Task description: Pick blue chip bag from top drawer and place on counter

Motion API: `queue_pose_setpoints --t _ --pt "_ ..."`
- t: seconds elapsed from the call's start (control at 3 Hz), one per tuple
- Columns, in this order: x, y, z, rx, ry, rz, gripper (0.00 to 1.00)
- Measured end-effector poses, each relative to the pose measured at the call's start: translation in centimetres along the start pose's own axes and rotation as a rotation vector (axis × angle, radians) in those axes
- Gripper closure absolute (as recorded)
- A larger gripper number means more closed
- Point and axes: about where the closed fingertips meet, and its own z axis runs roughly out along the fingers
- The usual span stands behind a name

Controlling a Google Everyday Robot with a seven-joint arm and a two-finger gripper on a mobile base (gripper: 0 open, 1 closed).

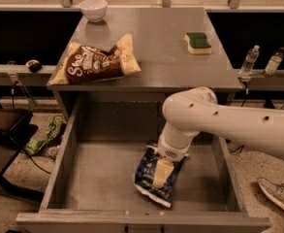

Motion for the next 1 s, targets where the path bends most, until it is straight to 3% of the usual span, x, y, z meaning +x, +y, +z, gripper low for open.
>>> queue_pose_setpoints --t 1.0 --pt "-0.77 0.49 1.10 -0.013 -0.020 0.000 1.00"
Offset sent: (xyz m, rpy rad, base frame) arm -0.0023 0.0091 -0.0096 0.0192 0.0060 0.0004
